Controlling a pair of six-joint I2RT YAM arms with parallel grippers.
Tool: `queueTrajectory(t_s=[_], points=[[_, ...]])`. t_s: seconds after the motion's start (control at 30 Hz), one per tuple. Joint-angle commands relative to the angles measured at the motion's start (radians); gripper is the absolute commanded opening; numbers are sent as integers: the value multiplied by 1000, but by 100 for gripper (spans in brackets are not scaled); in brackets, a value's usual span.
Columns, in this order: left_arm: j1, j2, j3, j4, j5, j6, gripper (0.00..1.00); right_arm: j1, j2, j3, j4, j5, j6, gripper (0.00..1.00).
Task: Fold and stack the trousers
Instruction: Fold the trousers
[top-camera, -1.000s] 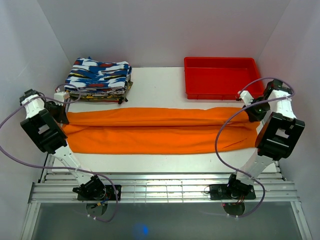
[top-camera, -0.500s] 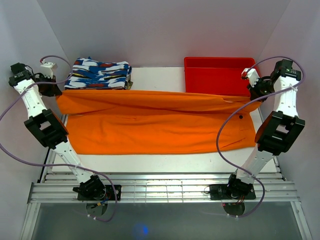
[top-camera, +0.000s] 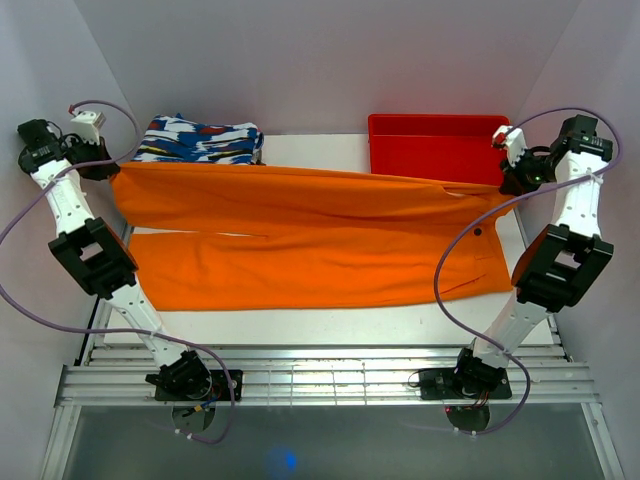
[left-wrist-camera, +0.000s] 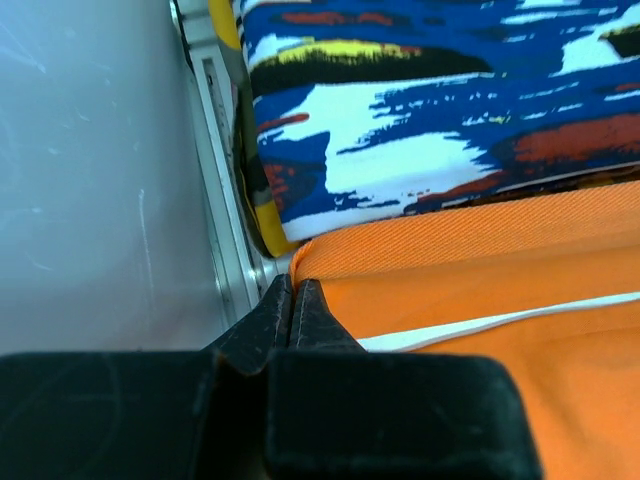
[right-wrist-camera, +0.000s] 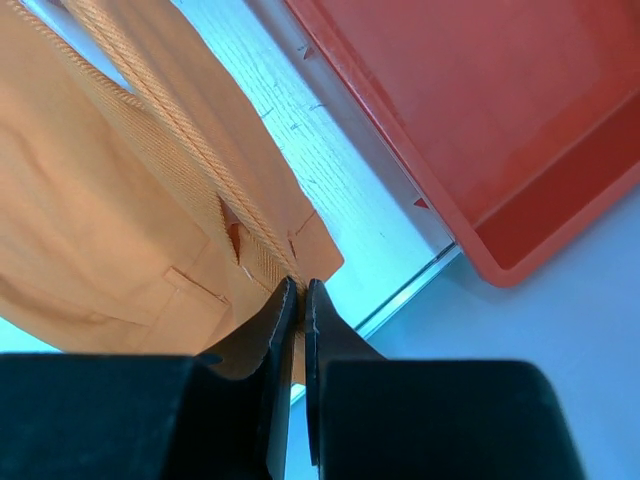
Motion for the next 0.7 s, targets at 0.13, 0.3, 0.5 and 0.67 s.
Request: queueTrajectory(t_s=[0.13, 0.3, 0.5, 0.67], points=[[109, -126, 8, 339, -230, -32, 0, -142, -102, -9, 273, 174, 64, 8], [129, -178, -38, 392, -207, -54, 0, -176, -153, -38, 302, 112, 84, 8], [213, -262, -163, 350, -81, -13, 0, -207, -257, -194, 264, 81, -55, 8], [281, -410, -450, 239, -24, 249, 0, -228, -390, -535, 262, 142, -288, 8]])
